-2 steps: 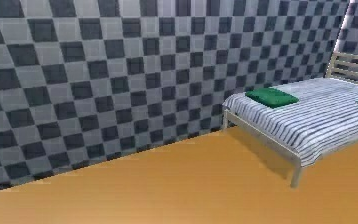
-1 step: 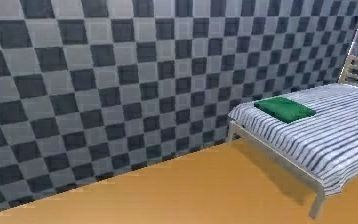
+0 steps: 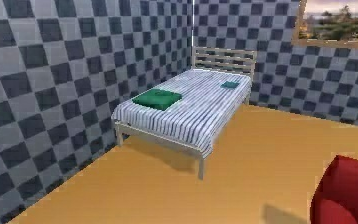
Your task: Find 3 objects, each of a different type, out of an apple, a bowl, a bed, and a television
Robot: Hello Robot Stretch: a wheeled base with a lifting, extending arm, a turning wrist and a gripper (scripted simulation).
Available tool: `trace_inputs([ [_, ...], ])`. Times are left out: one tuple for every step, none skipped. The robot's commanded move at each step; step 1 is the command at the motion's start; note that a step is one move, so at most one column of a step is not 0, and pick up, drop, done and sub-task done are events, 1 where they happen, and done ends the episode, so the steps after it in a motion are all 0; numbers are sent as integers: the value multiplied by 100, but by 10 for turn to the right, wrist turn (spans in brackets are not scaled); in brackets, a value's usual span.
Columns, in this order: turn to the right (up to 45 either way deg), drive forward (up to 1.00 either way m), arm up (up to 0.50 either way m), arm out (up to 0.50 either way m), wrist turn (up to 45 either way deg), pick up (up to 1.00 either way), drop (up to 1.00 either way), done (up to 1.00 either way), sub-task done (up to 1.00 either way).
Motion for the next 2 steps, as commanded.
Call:
trace_inputs([
  [0,75,0,0,0,0,0,0,0],
  [0,0,0,0,0,0,0,100,0],
])
